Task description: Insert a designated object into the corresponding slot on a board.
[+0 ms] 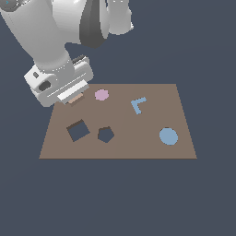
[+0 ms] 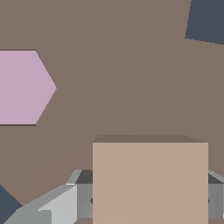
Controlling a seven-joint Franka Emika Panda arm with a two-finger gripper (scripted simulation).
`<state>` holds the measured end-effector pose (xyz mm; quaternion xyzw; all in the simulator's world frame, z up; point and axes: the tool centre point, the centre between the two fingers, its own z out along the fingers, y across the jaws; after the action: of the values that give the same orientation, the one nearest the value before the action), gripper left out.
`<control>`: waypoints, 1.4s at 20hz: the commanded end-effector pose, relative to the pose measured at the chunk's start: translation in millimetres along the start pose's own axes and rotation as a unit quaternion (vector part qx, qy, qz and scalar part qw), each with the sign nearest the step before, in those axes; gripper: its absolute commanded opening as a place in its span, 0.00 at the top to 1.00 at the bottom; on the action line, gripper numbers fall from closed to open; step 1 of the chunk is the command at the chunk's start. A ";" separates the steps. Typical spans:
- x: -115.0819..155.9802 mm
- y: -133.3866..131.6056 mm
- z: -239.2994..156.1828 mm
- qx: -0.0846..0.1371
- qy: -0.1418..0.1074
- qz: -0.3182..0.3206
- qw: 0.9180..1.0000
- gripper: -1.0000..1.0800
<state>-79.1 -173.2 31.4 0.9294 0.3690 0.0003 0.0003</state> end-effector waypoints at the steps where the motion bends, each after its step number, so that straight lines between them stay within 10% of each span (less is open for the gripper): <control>1: 0.0 0.1 -3.1 0.000 0.000 0.000 1.000 1.00; 18: 7.0 16.9 -2.9 0.000 0.000 -0.084 0.996 1.00; 28: 27.6 44.0 -4.8 0.000 0.000 -0.238 0.971 1.00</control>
<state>-35.3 -185.9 35.5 0.8311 0.5561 -0.0003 0.0001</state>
